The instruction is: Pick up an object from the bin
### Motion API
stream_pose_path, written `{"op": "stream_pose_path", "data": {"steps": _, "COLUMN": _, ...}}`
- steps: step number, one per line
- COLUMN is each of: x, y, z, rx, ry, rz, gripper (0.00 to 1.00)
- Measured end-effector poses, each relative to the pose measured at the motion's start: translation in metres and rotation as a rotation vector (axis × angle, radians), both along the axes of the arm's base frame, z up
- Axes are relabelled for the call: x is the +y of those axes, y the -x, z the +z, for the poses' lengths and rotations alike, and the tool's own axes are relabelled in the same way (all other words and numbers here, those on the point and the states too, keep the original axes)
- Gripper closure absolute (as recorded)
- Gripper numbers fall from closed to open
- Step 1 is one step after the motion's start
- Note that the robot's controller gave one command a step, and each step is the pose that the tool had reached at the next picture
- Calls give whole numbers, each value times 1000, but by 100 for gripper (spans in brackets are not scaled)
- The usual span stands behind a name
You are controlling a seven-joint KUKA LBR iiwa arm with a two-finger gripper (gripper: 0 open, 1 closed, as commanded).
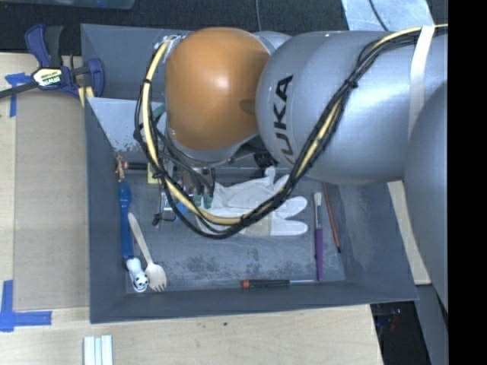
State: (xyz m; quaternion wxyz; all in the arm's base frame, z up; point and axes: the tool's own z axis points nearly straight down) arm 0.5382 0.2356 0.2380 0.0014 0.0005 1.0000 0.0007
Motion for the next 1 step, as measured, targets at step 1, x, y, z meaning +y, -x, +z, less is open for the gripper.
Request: {"op": "stream_pose_path", "data": {"steps": 1, "x": -68, "y": -37, "z": -127, "rx": -3, "ry": -1, "rz": -109, "gripper": 0}}
